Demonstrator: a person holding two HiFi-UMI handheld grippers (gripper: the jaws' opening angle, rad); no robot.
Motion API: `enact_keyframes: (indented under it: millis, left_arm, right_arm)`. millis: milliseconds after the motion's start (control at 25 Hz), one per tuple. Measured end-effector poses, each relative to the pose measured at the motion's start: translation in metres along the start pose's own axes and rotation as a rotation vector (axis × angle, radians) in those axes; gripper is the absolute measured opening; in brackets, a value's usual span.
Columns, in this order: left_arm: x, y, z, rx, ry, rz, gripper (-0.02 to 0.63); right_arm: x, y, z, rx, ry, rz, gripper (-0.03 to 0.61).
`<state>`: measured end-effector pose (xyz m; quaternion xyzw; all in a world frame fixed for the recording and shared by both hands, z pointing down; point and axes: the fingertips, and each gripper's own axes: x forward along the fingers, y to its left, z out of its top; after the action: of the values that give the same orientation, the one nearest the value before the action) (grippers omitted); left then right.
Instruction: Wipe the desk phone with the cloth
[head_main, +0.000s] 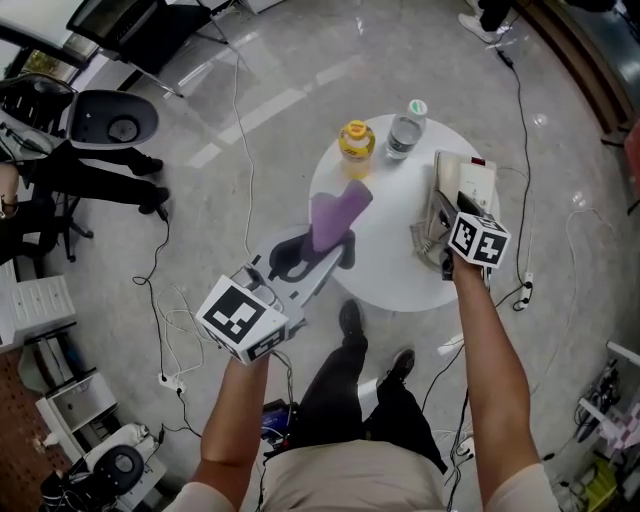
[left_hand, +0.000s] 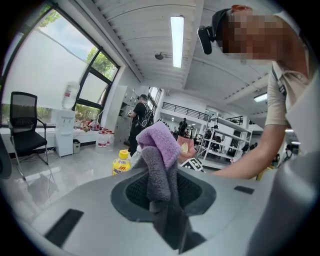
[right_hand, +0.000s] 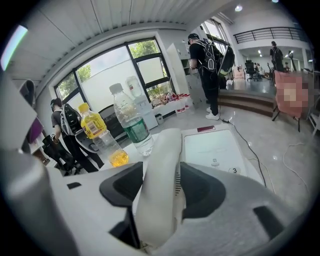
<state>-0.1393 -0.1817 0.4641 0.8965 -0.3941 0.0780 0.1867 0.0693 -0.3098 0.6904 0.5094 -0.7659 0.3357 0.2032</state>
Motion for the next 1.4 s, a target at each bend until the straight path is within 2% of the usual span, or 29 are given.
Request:
enact_keyframes:
  millis: [240, 400, 560, 720, 1040, 1400]
  left_arm:
    - [0.003, -0.007, 0.023, 0.038, -0.013, 0.017, 0.091]
    - [0.012, 0.004, 0.051, 0.070, -0.031, 0.020, 0.091]
    - [-0.009, -0.022, 0.055, 0.105, -0.027, 0.012, 0.091]
    - [-0.033, -0.054, 0.064, 0.167, -0.062, 0.039, 0.091]
    - [-0.084, -0.108, 0.122, 0.248, -0.124, 0.070, 0.091]
    - [-0.125, -0.187, 0.154, 0.298, -0.159, 0.083, 0.091]
  right_arm:
    - [-0.027, -0.003, 0.024, -0.047, -0.024, 0.005, 0.265]
    - [-0.040, 0.006, 0.073, -0.055, -0.078, 0.049, 0.251]
    - [-0.100, 0.033, 0.097, -0.071, -0.159, 0.139, 0.159]
    - [-0.178, 0.053, 0.118, -0.155, -0.275, 0.191, -0.005]
    - [-0.324, 0.105, 0.167, -0.380, -0.431, 0.247, -0.006]
    - [-0.453, 0.151, 0.171, -0.589, -0.486, 0.317, -0.006]
